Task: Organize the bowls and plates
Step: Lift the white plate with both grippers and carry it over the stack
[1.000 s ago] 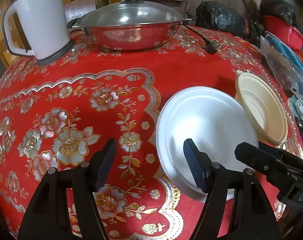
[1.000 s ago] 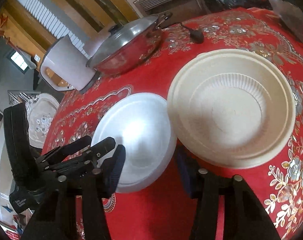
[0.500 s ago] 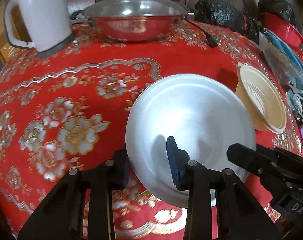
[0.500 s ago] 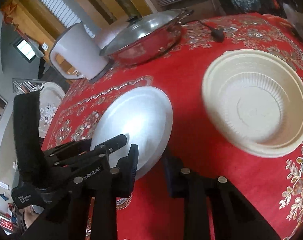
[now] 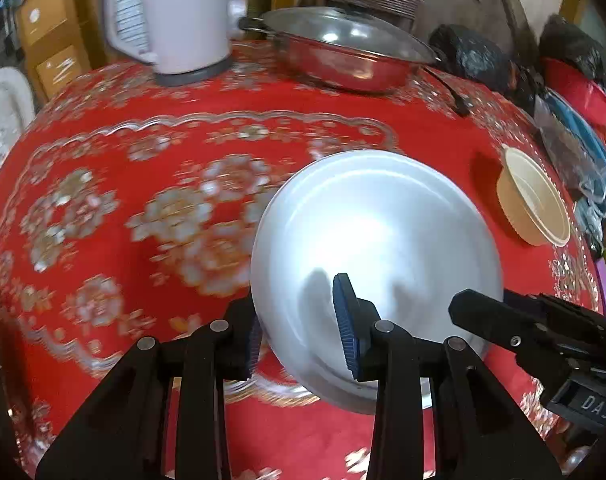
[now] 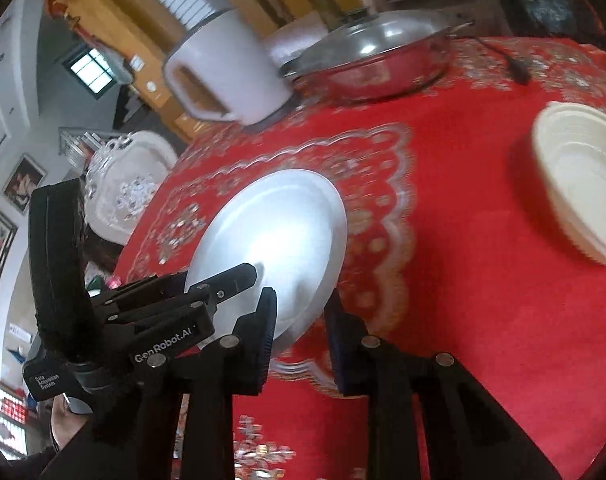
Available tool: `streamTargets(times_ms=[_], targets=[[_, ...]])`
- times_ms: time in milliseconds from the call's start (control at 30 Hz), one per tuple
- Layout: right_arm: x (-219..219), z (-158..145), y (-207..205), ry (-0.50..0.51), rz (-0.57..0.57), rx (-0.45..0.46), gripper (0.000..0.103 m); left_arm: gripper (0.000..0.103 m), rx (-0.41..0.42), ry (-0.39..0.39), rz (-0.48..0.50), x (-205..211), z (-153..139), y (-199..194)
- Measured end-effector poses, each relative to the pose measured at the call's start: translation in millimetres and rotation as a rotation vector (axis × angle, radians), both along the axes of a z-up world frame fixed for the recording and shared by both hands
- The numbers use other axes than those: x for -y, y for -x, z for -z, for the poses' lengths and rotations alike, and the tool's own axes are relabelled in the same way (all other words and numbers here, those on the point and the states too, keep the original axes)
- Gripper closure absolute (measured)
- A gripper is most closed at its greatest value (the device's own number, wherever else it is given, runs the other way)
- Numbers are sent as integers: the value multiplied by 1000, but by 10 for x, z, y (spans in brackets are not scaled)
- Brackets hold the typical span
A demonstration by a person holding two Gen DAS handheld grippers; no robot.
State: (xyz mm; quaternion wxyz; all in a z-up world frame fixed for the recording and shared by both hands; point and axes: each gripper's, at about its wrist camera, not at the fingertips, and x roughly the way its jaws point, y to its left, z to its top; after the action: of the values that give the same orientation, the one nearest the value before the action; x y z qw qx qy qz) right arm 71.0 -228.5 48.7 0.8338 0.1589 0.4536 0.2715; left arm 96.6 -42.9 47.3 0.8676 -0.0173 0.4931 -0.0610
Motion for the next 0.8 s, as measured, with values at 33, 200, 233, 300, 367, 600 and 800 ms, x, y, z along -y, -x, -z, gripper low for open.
streamTargets(times_ms=[33,200,233,300,367,600,800], targets=[[-70,-4,10,0,-14,0,79,70,5,-4,-13,-99,-32,46],[-495,-82,55,-10,-97,14,79,70,21,-4,-76,-536,-148,242],[-576,-100,62,-9,-112,18,79,70,23,-3,-87,-611,-164,274],[-754,-140,97,-6,-145,26,79,70,32,-13,-114,-780,-208,359],[-927,-180,126,-10,-179,35,79,70,44,-23,-143,-955,-263,456],[-1622,-342,232,-12,-310,68,79,70,84,-25,-249,-1606,-469,818],[-2118,-430,361,-3,-396,98,79,70,107,-31,-325,-2041,-551,1092]])
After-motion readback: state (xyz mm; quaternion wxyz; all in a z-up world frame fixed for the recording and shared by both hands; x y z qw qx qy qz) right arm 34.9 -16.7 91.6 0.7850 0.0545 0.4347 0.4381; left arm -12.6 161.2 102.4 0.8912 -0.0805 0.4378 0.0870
